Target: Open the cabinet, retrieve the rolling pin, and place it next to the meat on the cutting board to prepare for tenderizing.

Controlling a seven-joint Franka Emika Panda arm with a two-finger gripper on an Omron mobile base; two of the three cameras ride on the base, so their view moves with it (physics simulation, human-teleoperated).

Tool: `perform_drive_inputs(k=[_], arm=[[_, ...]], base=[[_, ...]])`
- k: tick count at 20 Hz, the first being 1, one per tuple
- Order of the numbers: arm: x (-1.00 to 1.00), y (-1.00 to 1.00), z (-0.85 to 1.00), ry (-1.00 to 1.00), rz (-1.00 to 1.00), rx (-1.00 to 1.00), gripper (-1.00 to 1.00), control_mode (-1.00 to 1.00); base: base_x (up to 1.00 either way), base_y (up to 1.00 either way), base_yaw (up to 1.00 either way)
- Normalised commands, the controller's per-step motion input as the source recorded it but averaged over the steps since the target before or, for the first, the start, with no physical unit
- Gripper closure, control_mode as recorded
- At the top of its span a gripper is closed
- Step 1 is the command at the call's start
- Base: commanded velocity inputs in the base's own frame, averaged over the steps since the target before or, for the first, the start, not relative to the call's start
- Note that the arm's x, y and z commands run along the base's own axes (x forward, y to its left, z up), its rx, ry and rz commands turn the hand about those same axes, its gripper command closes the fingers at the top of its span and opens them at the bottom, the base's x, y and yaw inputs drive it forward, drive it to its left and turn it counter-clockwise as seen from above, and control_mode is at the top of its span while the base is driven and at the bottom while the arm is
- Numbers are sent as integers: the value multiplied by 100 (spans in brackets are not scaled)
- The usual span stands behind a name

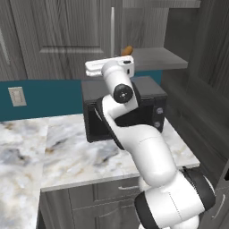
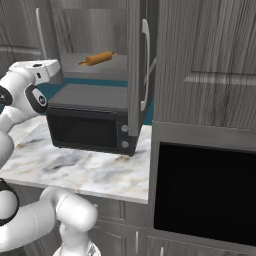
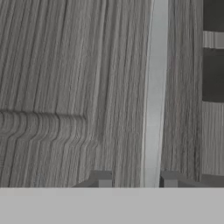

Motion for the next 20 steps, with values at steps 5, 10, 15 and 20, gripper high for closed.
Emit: perform_drive_inputs(k=[5, 10, 15, 20], arm=[[-66, 57, -2, 0, 0, 0, 100, -100], [-73, 64, -8, 0, 0, 0, 100, -100], [-77, 59, -9, 0, 0, 0, 100, -100], [-74, 28, -15, 0, 7, 0, -100, -100]], base=[[0, 0, 0], [0, 0, 0], [0, 0, 0], [0, 0, 0]])
